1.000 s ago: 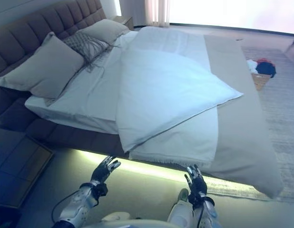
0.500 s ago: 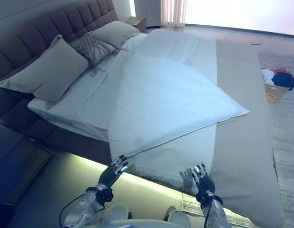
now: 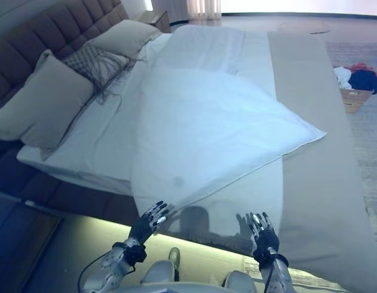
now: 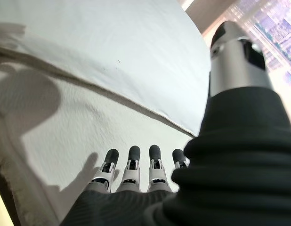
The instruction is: Make the bed neatly
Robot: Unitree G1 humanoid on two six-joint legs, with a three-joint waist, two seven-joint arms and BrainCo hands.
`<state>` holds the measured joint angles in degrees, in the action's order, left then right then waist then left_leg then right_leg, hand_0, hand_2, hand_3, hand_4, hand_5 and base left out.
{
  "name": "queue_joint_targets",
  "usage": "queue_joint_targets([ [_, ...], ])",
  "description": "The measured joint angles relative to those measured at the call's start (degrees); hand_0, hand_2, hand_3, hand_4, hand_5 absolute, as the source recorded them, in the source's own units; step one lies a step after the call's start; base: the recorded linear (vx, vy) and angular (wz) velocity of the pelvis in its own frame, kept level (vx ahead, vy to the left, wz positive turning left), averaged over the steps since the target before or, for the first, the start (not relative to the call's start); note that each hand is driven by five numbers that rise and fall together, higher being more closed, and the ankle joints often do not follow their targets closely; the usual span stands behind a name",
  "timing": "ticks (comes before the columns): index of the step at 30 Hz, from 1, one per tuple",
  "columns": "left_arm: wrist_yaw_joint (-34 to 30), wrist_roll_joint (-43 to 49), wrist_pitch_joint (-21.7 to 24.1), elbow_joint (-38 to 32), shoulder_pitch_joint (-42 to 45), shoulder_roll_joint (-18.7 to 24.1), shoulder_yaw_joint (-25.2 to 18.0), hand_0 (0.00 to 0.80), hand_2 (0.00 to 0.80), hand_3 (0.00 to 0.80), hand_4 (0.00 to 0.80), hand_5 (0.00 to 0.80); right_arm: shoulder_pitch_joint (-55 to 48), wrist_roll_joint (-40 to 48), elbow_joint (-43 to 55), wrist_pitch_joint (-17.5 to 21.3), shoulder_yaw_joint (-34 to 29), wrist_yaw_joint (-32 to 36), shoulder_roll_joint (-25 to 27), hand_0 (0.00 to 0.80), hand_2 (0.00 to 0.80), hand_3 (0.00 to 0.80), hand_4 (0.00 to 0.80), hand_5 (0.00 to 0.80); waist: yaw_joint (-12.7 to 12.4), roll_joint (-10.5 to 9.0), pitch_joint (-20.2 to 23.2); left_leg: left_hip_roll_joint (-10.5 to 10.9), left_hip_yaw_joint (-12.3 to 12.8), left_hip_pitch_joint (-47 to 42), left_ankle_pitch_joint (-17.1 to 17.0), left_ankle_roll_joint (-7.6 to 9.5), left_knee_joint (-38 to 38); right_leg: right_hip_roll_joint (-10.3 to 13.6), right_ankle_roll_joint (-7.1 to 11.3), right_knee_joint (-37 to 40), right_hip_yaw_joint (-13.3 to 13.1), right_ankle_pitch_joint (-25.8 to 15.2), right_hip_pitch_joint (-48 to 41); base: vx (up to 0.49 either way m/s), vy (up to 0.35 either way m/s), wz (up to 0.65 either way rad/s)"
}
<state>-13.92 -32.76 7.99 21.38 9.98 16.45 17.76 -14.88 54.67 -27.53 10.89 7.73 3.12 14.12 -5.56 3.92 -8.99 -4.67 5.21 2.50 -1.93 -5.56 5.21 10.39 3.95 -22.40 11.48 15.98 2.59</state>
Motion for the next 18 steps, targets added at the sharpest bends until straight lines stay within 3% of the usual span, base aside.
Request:
queue_joint_targets([
  [2, -0.29, 0.01, -0.1, -0.04, -0.84, 0.57, -1.19, 0.0, 0.0, 0.0, 0.0, 0.0, 0.04, -0.03, 0.23, 0.1, 0.09, -0.33, -0.48, 0.0, 0.0, 0.0, 0.0, 0.0, -0.16, -1.22, -0.27, 1.83, 1.09, -0.36, 1.84, 1.11, 1.12, 2.38, 1.15, -0.84, -0.17, 0.42, 0.26, 0.406, 0.319, -0.22],
  [6, -0.62, 0.07, -1.21, -0.1, -1.13, 1.25, -1.74, 0.0, 0.0, 0.0, 0.0, 0.0, -0.09, 0.04, 0.65, 1.01, -0.41, -1.31, -3.08, 0.0, 0.0, 0.0, 0.0, 0.0, -0.22, -1.92, -0.38, 4.58, 0.94, -1.75, 5.83, 2.86, 4.29, 5.59, 2.45, -5.5, -0.2, 1.16, -0.37, 0.336, 0.257, -0.15],
  [7, -1.16, 0.31, -1.23, -0.39, -1.14, 1.24, -1.73, 0.0, 0.0, 0.0, 0.0, 0.0, -0.38, 0.05, 0.9, 1.56, -0.3, -1.83, -3.48, 0.0, 0.0, 0.0, 0.0, 0.0, -0.24, -2.15, -0.51, 5.43, 0.94, -1.87, 6.95, 3.53, 4.82, 6.73, 2.33, -10.43, -0.16, 0.98, 1.79, 0.28, 0.235, -0.04],
  [8, -1.43, 0.6, -1.34, -0.5, -0.97, 1.28, -1.74, 0.0, 0.0, 0.0, 0.0, 0.0, -0.73, 0.11, 0.99, 2.5, -0.36, -2.38, -4.05, 0.0, 0.0, 0.0, 0.0, 0.0, -0.22, -2.22, -0.57, 5.96, 0.96, -1.94, 7.28, 3.68, 4.93, 8.15, 0.92, -15.91, -0.43, -0.37, 4.35, 0.269, 0.129, 0.04],
  [10, -1.86, 0.72, -1.4, -0.54, 0.23, 1.65, -1.72, 0.0, 0.0, 0.0, 0.0, 0.0, -1.85, 1.89, 0.65, 3.98, -0.43, -2.88, -4.96, 0.0, 0.0, 0.0, 0.0, 0.0, -0.33, -1.26, 0.17, 5.29, 0.68, -3.8, 7.44, 4.36, 3.65, 8.17, -0.96, -20.9, -1.65, -4.98, 6.99, 0.23, -0.045, 0.0],
  [11, -1.75, 0.68, -1.38, -0.81, 0.98, 2.61, -1.79, 0.0, 0.0, 0.0, 0.0, 0.0, -2.21, 2.85, 0.02, 4.36, -0.43, -3.43, -5.64, 0.0, 0.0, 0.0, 0.0, 0.0, -0.53, -1.14, 1.33, 5.11, 1.13, -3.71, 7.35, 4.57, 3.19, 8.07, -0.84, -19.17, -1.79, -5.06, 6.99, 0.157, -0.214, -0.09],
  [14, 0.01, 0.46, -1.39, -0.96, 0.59, 5.32, -3.18, 0.0, 0.0, 0.0, 0.0, 0.0, -0.06, 5.48, -4.44, 5.09, -0.54, -2.6, -6.48, 0.0, 0.0, 0.0, 0.0, 0.0, -1.74, -3.94, 1.8, 4.66, 1.89, -2.44, 6.25, 4.0, 2.68, 7.58, 1.23, -8.36, -1.25, -2.94, 8.0, 0.082, -0.236, -0.22],
  [16, 1.39, 0.15, -1.39, 0.51, -0.98, 5.97, -3.34, 0.0, 0.0, 0.0, 0.0, 0.0, 4.57, 8.53, -9.76, 5.0, -2.38, -1.38, -6.42, 0.0, 0.0, 0.0, 0.0, 0.0, -1.75, -5.08, 1.62, 4.13, 2.34, -1.65, 6.39, 3.94, 2.53, 7.8, 4.09, -0.15, -1.4, -6.57, 10.02, 0.068, -0.167, -0.23],
  [17, 1.64, -0.11, -1.39, 0.81, -1.53, 5.89, -3.21, 0.0, 0.0, 0.0, 0.0, 0.0, 5.83, 9.7, -11.74, 4.96, -3.34, -1.4, -6.34, 0.0, 0.0, 0.0, 0.0, 0.0, -1.43, -5.57, 1.73, 4.12, 2.21, -1.66, 6.33, 3.66, 2.5, 7.62, 4.14, 1.01, -1.41, -10.64, 10.05, 0.132, -0.128, -0.01],
  [18, 1.52, -0.1, -1.43, 1.03, -1.79, 4.81, -3.22, 0.0, 0.0, 0.0, 0.0, 0.0, 6.69, 10.3, -14.14, 4.89, -4.56, -0.98, -5.38, 0.0, 0.0, 0.0, 0.0, 0.0, -1.97, -4.87, 1.65, 3.47, 1.23, -1.6, 6.35, 3.29, 2.39, 6.85, 3.71, 0.81, -1.31, -10.31, 9.61, 0.158, -0.152, 0.09],
])
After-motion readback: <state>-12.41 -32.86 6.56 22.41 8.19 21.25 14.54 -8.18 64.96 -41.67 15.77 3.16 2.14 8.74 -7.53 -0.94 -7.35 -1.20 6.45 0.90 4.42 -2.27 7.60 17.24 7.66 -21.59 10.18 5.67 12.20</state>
